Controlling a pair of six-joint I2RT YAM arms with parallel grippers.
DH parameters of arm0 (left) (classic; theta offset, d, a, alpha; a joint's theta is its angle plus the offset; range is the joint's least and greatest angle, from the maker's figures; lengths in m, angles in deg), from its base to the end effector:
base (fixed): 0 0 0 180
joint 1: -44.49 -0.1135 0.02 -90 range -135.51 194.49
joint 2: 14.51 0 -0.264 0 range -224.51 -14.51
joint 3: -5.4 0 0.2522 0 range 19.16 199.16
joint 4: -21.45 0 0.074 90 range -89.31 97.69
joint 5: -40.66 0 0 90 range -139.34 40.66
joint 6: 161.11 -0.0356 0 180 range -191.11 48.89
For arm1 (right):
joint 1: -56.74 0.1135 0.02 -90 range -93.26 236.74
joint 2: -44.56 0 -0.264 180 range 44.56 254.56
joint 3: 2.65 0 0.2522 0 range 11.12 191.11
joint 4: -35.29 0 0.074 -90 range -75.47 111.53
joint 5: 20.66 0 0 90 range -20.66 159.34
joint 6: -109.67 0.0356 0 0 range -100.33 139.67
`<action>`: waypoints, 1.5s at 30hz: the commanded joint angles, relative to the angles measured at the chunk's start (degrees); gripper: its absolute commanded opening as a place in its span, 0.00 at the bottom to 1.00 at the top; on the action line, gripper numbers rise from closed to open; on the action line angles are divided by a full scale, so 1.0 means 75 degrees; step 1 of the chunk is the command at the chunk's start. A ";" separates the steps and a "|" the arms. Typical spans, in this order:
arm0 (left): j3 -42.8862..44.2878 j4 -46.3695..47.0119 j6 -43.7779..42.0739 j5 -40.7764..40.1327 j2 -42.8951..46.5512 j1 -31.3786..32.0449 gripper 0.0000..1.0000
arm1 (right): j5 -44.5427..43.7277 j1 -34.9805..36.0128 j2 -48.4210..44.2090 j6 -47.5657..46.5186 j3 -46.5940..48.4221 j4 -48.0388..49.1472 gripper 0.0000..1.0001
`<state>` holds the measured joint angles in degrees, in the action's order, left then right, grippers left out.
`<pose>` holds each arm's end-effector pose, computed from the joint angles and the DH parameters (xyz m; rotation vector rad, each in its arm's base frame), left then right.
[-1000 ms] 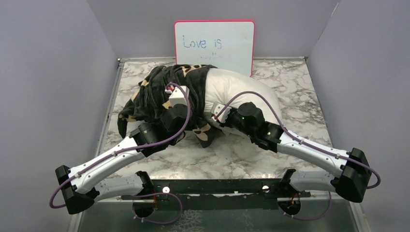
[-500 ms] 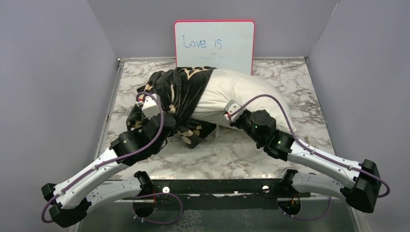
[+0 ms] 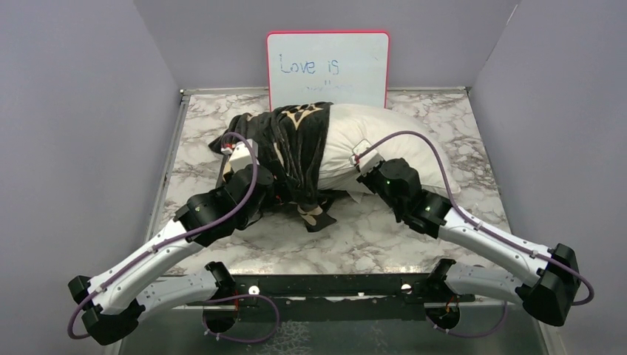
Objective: Remove the pillowcase from the pillow
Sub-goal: Remove the pillow from the pillowcase.
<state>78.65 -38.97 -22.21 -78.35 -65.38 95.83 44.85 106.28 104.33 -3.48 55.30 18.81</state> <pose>0.1193 -0.1215 0.3495 -0.2259 2.1623 -0.4488 0.1671 0.1732 0.3002 -0.8576 1.6521 -0.0853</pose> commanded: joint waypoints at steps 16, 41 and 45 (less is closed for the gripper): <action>-0.0158 -0.1347 0.1662 -0.2088 0.0351 -0.0035 0.40 | -0.0023 -0.0920 -0.0231 0.0967 0.0749 -0.0702 0.01; 0.2269 -0.4389 0.0531 -0.5778 -0.0629 -0.1500 0.00 | -0.2148 -0.1179 -0.1411 0.0850 -0.0174 -0.0632 0.01; 0.2072 -0.2885 -0.1483 -0.4314 -0.0458 -0.1506 0.15 | -0.1799 -0.1179 -0.1565 0.0802 -0.0182 -0.0944 0.01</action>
<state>93.09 -67.75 -15.43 -110.98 -71.48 85.99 40.54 99.78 95.80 3.64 53.66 13.24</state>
